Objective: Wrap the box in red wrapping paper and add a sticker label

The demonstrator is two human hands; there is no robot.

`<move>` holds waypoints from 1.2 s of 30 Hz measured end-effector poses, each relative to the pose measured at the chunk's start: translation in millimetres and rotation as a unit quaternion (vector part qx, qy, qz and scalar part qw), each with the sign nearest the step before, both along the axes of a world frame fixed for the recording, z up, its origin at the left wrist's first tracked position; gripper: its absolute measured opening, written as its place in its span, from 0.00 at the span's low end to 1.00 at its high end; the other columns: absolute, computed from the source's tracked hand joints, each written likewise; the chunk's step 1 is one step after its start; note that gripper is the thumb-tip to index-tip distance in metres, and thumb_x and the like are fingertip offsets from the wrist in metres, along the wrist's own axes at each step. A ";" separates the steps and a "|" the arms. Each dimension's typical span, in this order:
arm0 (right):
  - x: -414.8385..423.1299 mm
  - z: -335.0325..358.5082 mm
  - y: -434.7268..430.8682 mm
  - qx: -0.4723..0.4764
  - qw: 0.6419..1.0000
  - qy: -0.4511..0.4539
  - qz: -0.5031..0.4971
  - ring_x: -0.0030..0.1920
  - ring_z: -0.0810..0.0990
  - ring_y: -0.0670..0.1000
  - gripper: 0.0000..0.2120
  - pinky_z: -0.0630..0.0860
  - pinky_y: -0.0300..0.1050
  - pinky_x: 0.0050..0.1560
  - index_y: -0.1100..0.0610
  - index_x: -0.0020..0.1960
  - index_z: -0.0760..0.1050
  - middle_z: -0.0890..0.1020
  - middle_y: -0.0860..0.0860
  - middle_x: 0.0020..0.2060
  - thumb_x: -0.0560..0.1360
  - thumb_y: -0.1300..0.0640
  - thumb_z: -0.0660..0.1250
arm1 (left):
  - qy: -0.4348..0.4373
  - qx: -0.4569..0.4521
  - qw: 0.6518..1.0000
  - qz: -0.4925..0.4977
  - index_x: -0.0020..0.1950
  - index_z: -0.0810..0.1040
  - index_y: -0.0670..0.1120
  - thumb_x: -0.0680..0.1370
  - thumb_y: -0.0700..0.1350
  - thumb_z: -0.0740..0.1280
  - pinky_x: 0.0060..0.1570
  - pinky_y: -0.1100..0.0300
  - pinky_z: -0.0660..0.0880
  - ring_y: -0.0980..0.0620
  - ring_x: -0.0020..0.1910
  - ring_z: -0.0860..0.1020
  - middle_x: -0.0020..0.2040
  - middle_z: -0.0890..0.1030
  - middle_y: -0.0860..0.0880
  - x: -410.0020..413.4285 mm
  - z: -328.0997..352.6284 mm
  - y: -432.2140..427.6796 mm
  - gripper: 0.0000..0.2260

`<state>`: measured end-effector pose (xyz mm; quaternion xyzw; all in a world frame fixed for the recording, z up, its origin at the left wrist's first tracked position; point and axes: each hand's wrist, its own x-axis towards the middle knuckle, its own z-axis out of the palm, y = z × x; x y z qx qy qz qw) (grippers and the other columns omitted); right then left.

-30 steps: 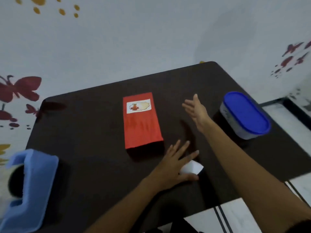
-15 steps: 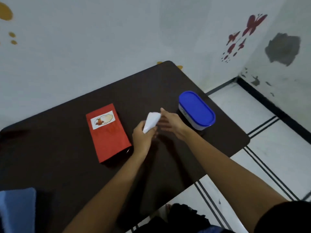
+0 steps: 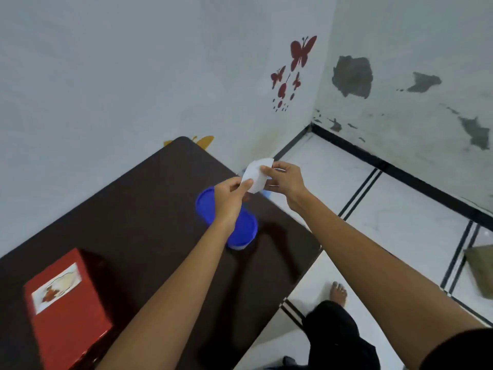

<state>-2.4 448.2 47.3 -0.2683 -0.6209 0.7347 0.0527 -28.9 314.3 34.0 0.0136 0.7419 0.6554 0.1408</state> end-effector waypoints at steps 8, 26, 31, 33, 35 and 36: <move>-54.7 -52.4 182.9 -0.089 0.993 -0.063 0.039 0.37 0.81 0.52 0.07 0.81 0.40 0.38 0.62 0.54 0.75 0.80 0.57 0.44 0.77 0.63 0.65 | -0.089 0.051 0.981 0.162 0.52 0.75 0.41 0.74 0.34 0.69 0.31 0.62 0.78 0.44 0.42 0.79 0.48 0.79 0.40 -47.6 -60.8 203.1 0.08; -278.9 -243.4 263.6 -0.111 0.929 -0.278 0.218 0.59 0.77 0.58 0.13 0.71 0.49 0.61 0.65 0.60 0.74 0.78 0.61 0.60 0.79 0.61 0.60 | -0.217 -0.045 0.909 0.352 0.46 0.80 0.38 0.74 0.31 0.67 0.35 0.60 0.71 0.47 0.40 0.75 0.40 0.78 0.44 -254.4 -286.8 250.7 0.05; -362.9 -422.2 258.0 -0.091 0.915 -0.313 0.239 0.66 0.71 0.57 0.18 0.67 0.48 0.62 0.61 0.67 0.69 0.74 0.59 0.65 0.80 0.55 0.59 | -0.147 -0.206 0.936 0.244 0.44 0.82 0.38 0.71 0.38 0.66 0.40 0.59 0.69 0.48 0.42 0.76 0.42 0.82 0.38 -331.7 -471.7 248.4 0.07; -374.8 -476.9 257.7 -0.100 0.907 -0.323 0.252 0.67 0.70 0.58 0.19 0.66 0.47 0.61 0.59 0.69 0.67 0.73 0.59 0.66 0.80 0.52 0.59 | -0.155 -0.245 0.934 0.209 0.49 0.82 0.35 0.72 0.36 0.67 0.46 0.56 0.73 0.43 0.47 0.79 0.48 0.82 0.38 -339.5 -529.8 244.4 0.09; -382.6 -518.8 257.5 -0.107 0.897 -0.336 0.266 0.67 0.70 0.57 0.20 0.66 0.47 0.61 0.59 0.69 0.66 0.73 0.58 0.66 0.80 0.51 0.59 | -0.132 -0.283 0.921 0.232 0.53 0.80 0.34 0.74 0.33 0.65 0.50 0.54 0.75 0.42 0.50 0.79 0.51 0.82 0.38 -339.9 -566.0 243.4 0.09; -382.1 -531.2 258.4 -0.105 0.895 -0.342 0.265 0.67 0.70 0.57 0.21 0.66 0.47 0.62 0.60 0.69 0.66 0.73 0.58 0.66 0.80 0.51 0.59 | -0.124 -0.299 0.907 0.269 0.53 0.80 0.35 0.76 0.33 0.63 0.48 0.58 0.73 0.45 0.50 0.79 0.51 0.82 0.39 -334.7 -571.2 248.1 0.09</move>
